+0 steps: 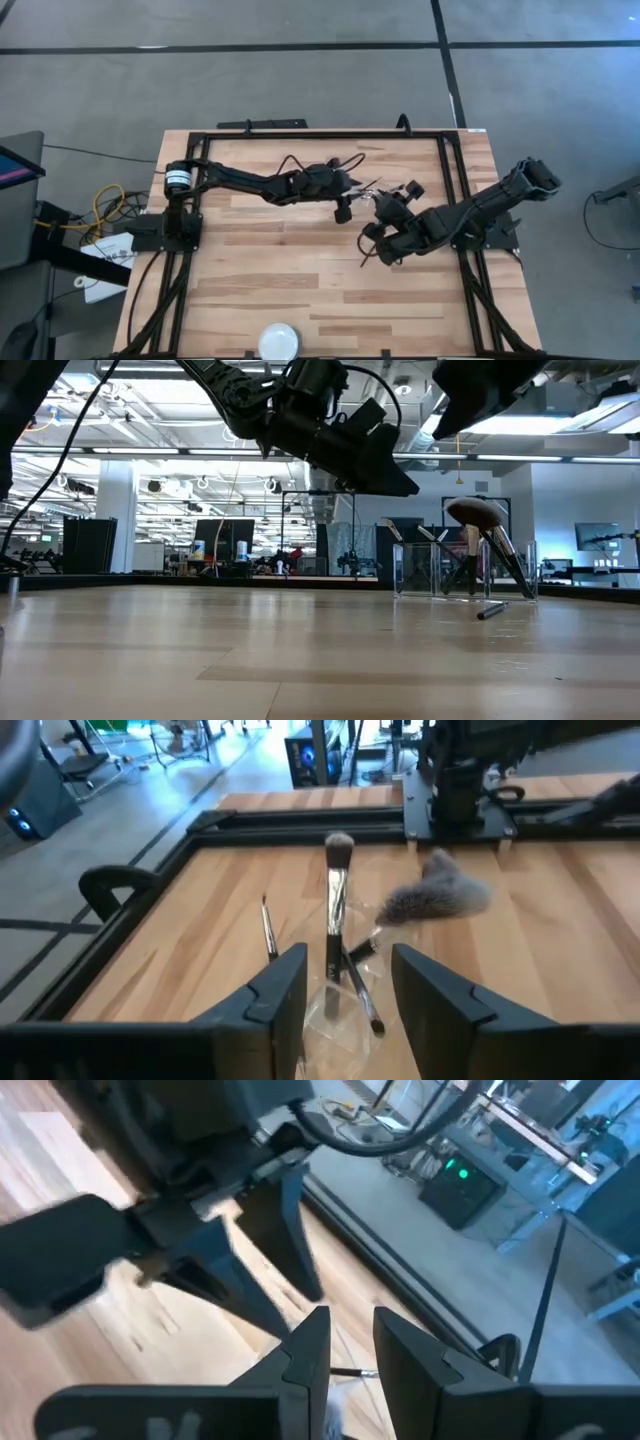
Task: Pick & Place Makeup Brushes
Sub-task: Put the black eyeshadow brush into the makeup organizer
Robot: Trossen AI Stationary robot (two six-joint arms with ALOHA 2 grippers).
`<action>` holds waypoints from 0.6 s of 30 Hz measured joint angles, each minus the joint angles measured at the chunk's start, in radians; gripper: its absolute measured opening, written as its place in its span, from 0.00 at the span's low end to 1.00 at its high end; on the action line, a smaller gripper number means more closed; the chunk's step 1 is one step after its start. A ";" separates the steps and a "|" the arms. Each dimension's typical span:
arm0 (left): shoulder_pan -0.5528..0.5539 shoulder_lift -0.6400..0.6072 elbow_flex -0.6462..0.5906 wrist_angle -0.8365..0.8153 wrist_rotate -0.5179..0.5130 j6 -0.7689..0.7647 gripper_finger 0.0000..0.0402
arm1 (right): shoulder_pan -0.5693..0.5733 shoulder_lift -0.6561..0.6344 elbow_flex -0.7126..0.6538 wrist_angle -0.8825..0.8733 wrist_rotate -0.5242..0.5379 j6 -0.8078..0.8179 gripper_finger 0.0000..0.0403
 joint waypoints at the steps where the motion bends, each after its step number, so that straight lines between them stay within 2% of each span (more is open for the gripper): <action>1: -0.001 -0.011 -0.005 -0.020 0.000 0.002 0.36 | -0.002 0.000 0.000 0.000 -0.003 0.000 0.18; 5: -0.007 -0.117 -0.026 -0.164 0.001 0.020 0.36 | 0.007 0.000 0.000 0.002 -0.073 0.000 0.18; 9: -0.013 -0.294 -0.077 -0.404 0.001 0.023 0.36 | 0.026 0.016 0.000 0.026 -0.200 0.000 0.18; 11: -0.013 -0.394 -0.124 -0.468 0.001 0.023 0.36 | 0.030 0.038 0.000 0.046 -0.267 0.000 0.20; 18: -0.006 -0.756 -0.347 -0.504 0.000 0.019 0.36 | -0.001 0.164 0.000 0.049 -0.637 -0.012 0.33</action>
